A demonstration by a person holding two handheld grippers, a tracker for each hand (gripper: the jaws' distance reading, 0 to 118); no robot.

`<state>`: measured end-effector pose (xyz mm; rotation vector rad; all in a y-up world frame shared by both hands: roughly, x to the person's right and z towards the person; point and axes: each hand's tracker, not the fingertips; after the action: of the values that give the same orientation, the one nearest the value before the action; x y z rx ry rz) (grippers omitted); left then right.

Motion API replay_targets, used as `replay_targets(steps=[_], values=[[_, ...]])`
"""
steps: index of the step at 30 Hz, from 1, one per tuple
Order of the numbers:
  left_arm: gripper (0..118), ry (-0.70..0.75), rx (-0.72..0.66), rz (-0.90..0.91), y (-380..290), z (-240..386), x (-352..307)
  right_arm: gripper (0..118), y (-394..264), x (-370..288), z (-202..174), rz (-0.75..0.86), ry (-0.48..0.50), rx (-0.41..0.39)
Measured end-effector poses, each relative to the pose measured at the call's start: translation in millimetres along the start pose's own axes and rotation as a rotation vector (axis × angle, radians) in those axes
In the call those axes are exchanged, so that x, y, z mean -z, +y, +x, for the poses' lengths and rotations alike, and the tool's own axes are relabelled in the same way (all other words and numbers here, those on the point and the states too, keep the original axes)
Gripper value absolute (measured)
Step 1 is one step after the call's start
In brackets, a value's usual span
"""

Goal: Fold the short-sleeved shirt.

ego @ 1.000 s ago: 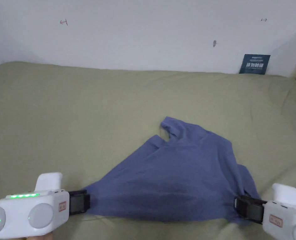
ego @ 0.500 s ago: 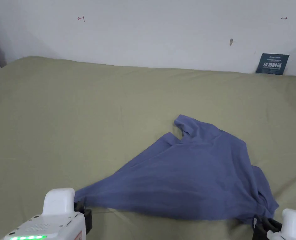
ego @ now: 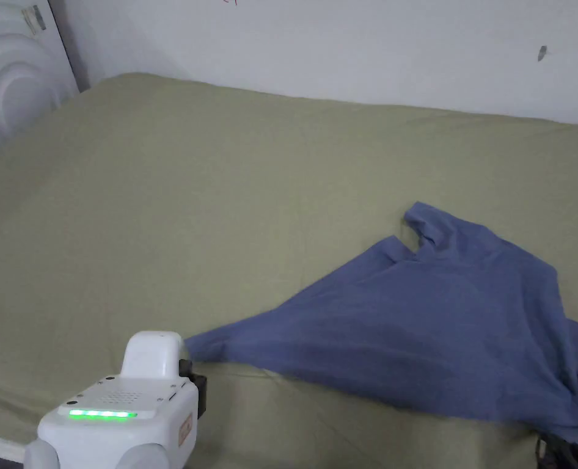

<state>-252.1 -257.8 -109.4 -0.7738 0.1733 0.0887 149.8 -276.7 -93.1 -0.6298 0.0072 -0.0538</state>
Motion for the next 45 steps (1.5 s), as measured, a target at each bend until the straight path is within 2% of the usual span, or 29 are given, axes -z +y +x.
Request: replay_targets(steps=[2,4,5,6,7,8,11,16,18,20,22,23,24,25,26,30,35,42,45], values=[[1,0.001,-0.005,-0.031,8.8,-6.4,8.2,2,-0.1,2.2,-1.4,-0.008,0.008,0.001],[23,-0.007,0.016,-0.090,19.5,-13.3,26.6,2,-1.0,5.3,-3.5,-0.017,0.021,-0.003],[49,0.007,0.023,-0.103,26.1,-14.8,35.2,2,-0.6,6.8,-4.9,-0.022,0.024,-0.004],[89,0.015,0.032,-0.143,33.5,-18.2,50.4,2,-1.3,9.8,-6.1,-0.034,0.028,-0.007],[111,0.007,0.028,-0.160,38.3,-22.2,63.2,2,-2.2,11.6,-6.7,-0.041,0.031,-0.008],[117,-0.018,-0.004,-0.176,44.7,-26.4,78.5,2,-3.9,14.2,-7.4,-0.047,0.033,-0.008],[117,-0.016,-0.018,-0.211,60.7,-27.3,111.4,2,-6.9,22.1,-8.4,-0.077,0.043,-0.004],[114,0.020,0.063,-0.303,65.8,-17.5,159.4,2,-8.8,31.6,-9.5,-0.113,0.052,-0.011],[104,0.009,0.102,-0.307,59.5,-10.2,164.6,3,-8.3,34.5,-9.2,-0.123,0.055,-0.012],[99,0.019,0.092,-0.295,61.0,-6.2,154.1,3,-7.9,36.4,-8.6,-0.131,0.055,-0.014],[64,-0.080,0.070,-0.297,63.2,-3.7,144.6,3,-7.7,38.8,-7.3,-0.138,0.058,-0.009],[52,-0.055,0.083,-0.296,61.8,-3.8,142.4,3,-7.4,40.0,-6.9,-0.140,0.061,-0.003],[26,-0.078,0.106,-0.302,61.8,-2.3,141.1,3,-6.6,41.6,-6.4,-0.144,0.068,0.005],[9,-0.125,0.085,-0.308,61.7,-2.0,140.5,3,-5.4,42.2,-6.5,-0.148,0.069,0.009],[7,-0.155,0.043,-0.312,62.2,-1.2,138.6,3,-4.1,42.8,-6.7,-0.149,0.068,0.012],[7,-0.092,0.121,-0.299,56.3,5.2,141.3,3,8.8,46.5,-2.1,-0.142,0.066,0.027],[7,-0.091,0.126,-0.293,54.7,3.7,147.1,3,51.2,75.7,17.8,-0.137,0.042,0.000],[7,-0.098,0.137,-0.283,53.4,-0.7,149.7,3,152.0,172.6,62.8,-0.116,0.008,-0.066],[7,-0.102,0.130,-0.284,52.5,-0.8,150.8,14,192.5,227.5,79.0,-0.149,0.015,-0.079]])
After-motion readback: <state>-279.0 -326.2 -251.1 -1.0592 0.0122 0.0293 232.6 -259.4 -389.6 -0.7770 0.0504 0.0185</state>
